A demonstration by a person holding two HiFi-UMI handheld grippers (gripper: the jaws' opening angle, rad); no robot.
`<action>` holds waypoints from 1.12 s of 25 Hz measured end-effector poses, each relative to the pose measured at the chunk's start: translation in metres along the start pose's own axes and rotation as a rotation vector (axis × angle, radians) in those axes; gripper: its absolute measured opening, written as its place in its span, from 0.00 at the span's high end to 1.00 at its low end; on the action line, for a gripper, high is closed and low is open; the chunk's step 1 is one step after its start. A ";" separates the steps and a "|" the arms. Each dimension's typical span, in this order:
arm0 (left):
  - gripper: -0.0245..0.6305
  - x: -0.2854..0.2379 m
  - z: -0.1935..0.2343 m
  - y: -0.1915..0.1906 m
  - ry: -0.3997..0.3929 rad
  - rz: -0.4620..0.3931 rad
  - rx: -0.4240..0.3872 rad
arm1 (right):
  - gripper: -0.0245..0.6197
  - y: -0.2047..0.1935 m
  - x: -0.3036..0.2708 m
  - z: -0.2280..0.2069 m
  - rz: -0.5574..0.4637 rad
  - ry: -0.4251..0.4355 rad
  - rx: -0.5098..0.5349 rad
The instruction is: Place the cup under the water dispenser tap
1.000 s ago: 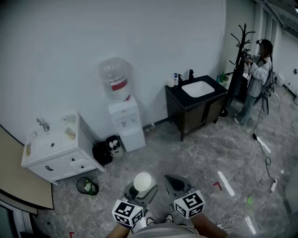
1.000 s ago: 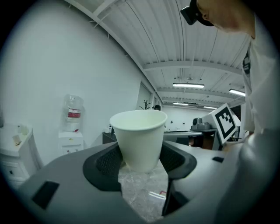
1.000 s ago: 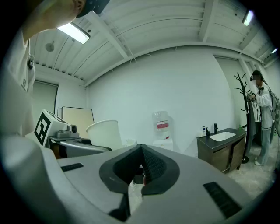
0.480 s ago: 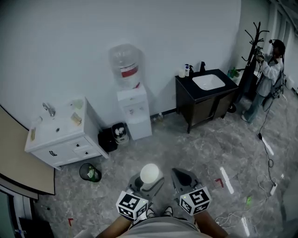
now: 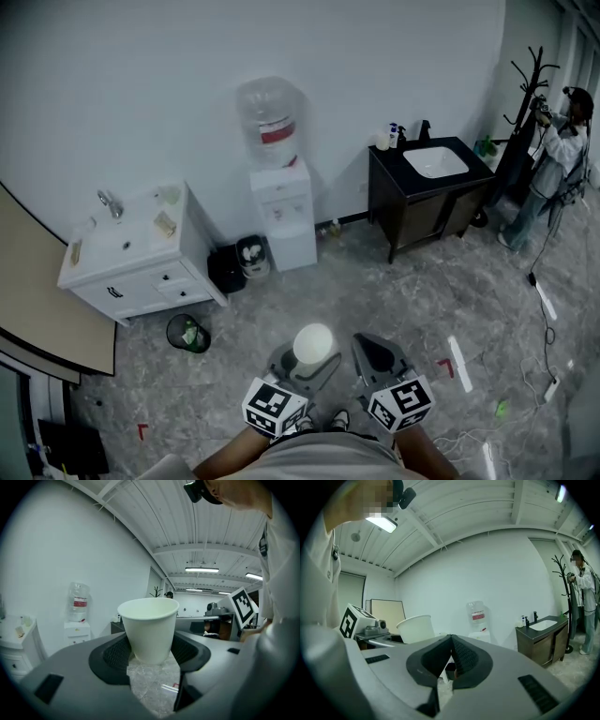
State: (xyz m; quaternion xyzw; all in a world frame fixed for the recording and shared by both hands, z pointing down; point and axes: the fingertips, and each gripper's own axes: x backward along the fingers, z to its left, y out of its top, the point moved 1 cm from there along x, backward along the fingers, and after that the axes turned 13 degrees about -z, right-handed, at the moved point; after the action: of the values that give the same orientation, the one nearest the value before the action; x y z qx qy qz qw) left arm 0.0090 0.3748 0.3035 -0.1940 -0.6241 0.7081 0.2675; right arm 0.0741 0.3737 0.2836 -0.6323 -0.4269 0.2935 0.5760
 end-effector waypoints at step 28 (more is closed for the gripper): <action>0.56 -0.030 0.003 -0.017 0.090 0.013 0.001 | 0.94 -0.014 -0.013 -0.029 0.026 0.096 -0.021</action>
State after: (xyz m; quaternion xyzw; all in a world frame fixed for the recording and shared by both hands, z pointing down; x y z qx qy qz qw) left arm 0.0325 0.3552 0.3186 -0.2296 -0.6098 0.7006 0.2907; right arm 0.0910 0.3482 0.3003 -0.6572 -0.3934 0.2658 0.5853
